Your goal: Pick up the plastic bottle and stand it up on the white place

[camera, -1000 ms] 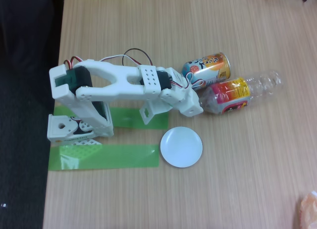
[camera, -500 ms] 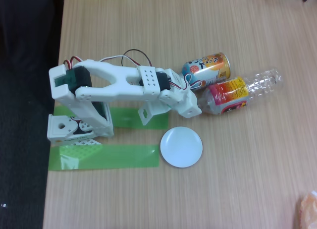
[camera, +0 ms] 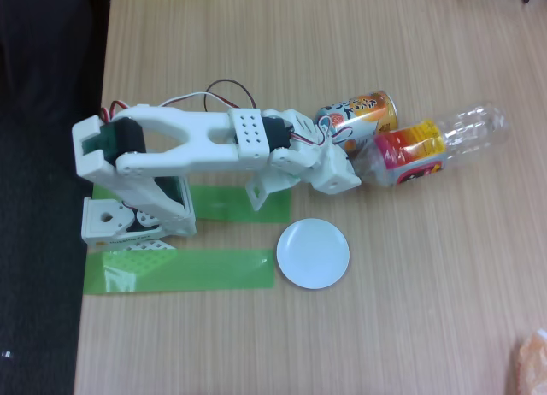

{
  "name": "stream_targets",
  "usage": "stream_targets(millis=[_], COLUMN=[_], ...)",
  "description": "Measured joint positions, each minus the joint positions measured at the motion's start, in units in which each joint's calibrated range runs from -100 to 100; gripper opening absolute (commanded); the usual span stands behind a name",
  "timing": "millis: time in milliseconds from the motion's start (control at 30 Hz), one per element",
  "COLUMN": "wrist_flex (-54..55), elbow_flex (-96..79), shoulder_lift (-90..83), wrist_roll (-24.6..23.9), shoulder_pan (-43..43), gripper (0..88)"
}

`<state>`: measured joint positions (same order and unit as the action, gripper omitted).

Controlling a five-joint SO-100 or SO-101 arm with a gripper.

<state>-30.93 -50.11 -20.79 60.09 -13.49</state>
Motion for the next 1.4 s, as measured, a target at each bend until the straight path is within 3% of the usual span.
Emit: stream_targets(millis=[167, 400, 533, 667, 933, 1400], wrist_flex=[-0.08, -0.17, -1.02, -9.01, -20.22, -29.57], elbow_flex=[0.00, -0.09, -0.81, -0.81, 3.07, 13.29], shoulder_lift=[-5.05, -13.80, -19.11, -25.42, -40.49, -58.16], wrist_roll=[-0.68, -9.62, -17.03, -25.87, -47.69, -63.62], shoulder_pan=[0.00, -0.45, -1.57, -4.56, -14.72, -17.71], gripper=[11.9, 11.9, 11.9, 11.9, 12.3, 12.4])
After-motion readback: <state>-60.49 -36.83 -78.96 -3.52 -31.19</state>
